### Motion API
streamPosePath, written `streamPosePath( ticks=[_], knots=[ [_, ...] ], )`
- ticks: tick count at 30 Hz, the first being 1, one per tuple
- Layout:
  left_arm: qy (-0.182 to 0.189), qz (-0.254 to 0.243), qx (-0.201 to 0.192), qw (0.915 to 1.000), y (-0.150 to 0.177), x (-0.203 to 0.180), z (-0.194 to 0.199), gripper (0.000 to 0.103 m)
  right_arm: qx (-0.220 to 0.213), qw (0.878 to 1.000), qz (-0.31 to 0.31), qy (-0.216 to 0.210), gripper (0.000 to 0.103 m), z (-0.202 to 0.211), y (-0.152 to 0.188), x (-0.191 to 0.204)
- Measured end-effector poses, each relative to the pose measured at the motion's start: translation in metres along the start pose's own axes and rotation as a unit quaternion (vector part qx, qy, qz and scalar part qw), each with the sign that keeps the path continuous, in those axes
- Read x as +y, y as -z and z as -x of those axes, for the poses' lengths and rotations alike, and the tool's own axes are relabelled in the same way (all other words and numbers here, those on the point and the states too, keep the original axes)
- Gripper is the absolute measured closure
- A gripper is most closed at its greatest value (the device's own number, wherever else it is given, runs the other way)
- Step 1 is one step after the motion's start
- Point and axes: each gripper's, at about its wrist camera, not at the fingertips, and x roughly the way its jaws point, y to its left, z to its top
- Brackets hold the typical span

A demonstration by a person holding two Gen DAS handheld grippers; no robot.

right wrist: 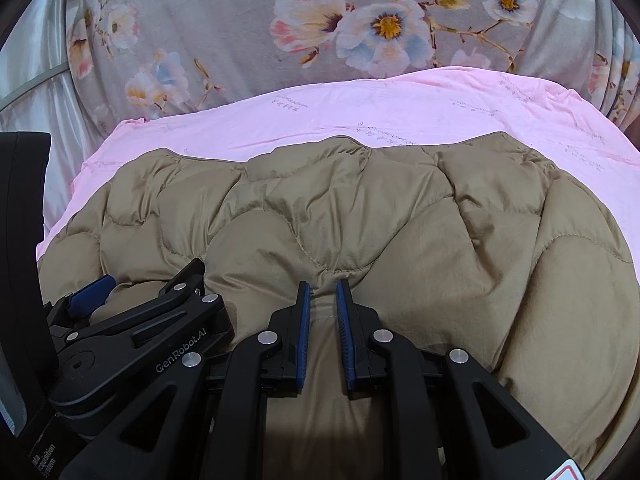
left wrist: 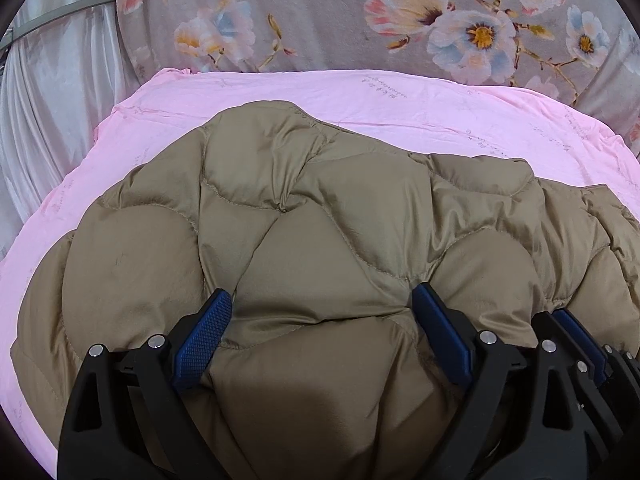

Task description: Fold large clothes

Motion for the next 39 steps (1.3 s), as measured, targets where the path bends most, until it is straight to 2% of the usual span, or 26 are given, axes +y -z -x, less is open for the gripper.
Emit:
streamPosePath(
  ticks=[5, 8, 9, 11, 12, 15, 18, 20, 24, 26, 28, 30, 32, 36, 37, 38, 39],
  knots=[
    [0.008, 0.005, 0.002, 1.0, -0.001, 0.001, 0.0, 0.013, -0.001, 1.0, -0.005, -0.006, 0.088, -0.001, 0.0, -0.003],
    [0.036, 0.019, 0.015, 0.999, -0.001, 0.014, 0.009, 0.013, -0.002, 1.0, -0.007, -0.006, 0.088, 0.006, 0.0, -0.003],
    [0.053, 0.031, 0.02, 0.9979, 0.001, 0.025, 0.019, 0.013, -0.002, 1.0, -0.008, -0.004, 0.087, 0.015, 0.002, -0.001],
    [0.084, 0.058, 0.018, 0.9946, 0.008, 0.051, 0.042, 0.013, -0.008, 1.0, -0.009, -0.027, 0.085, 0.041, 0.012, 0.003],
    [0.088, 0.071, 0.013, 0.9935, 0.013, 0.068, 0.057, 0.013, -0.01, 0.999, -0.004, -0.035, 0.085, 0.052, 0.019, 0.007],
    [0.086, 0.102, -0.004, 0.9911, 0.028, 0.119, 0.089, 0.012, -0.01, 0.998, 0.02, -0.054, 0.085, 0.078, 0.043, 0.02],
    [0.065, 0.136, 0.007, 0.9886, 0.048, 0.162, 0.097, 0.012, -0.002, 0.997, 0.03, -0.066, 0.085, 0.09, 0.066, 0.028],
    [0.065, 0.17, 0.019, 0.9832, 0.061, 0.187, 0.096, 0.012, -0.001, 0.998, 0.033, -0.062, 0.085, 0.094, 0.078, 0.032],
    [0.109, 0.249, 0.051, 0.9609, 0.079, 0.221, 0.082, 0.012, 0.003, 0.997, 0.027, -0.067, 0.085, 0.102, 0.082, 0.038],
    [0.134, 0.278, 0.075, 0.9483, 0.084, 0.226, 0.068, 0.012, 0.003, 0.997, 0.017, -0.081, 0.085, 0.107, 0.079, 0.04],
    [0.154, 0.287, 0.085, 0.9418, 0.087, 0.219, 0.058, 0.012, 0.006, 0.996, 0.019, -0.089, 0.085, 0.106, 0.077, 0.046],
    [0.174, 0.291, 0.097, 0.9357, 0.087, 0.211, 0.044, 0.012, 0.01, 0.997, 0.033, -0.074, 0.085, 0.101, 0.078, 0.053],
    [0.17, 0.291, 0.09, 0.9371, 0.084, 0.202, 0.04, 0.007, 0.018, 0.997, 0.038, -0.062, 0.085, 0.093, 0.081, 0.056],
    [0.193, 0.279, 0.088, 0.9366, 0.071, 0.185, 0.027, 0.007, 0.038, 0.997, 0.031, -0.058, 0.086, 0.079, 0.082, 0.054],
    [0.184, 0.273, 0.088, 0.9402, 0.068, 0.18, 0.024, 0.009, 0.042, 0.997, 0.028, -0.061, 0.086, 0.076, 0.082, 0.052],
    [0.184, 0.266, 0.084, 0.9424, 0.064, 0.175, 0.025, 0.021, 0.044, 0.997, 0.026, -0.063, 0.086, 0.074, 0.082, 0.051],
    [0.184, 0.261, 0.083, 0.9441, 0.062, 0.173, 0.026, 0.028, 0.046, 0.997, 0.024, -0.065, 0.086, 0.072, 0.082, 0.05]
  ],
)
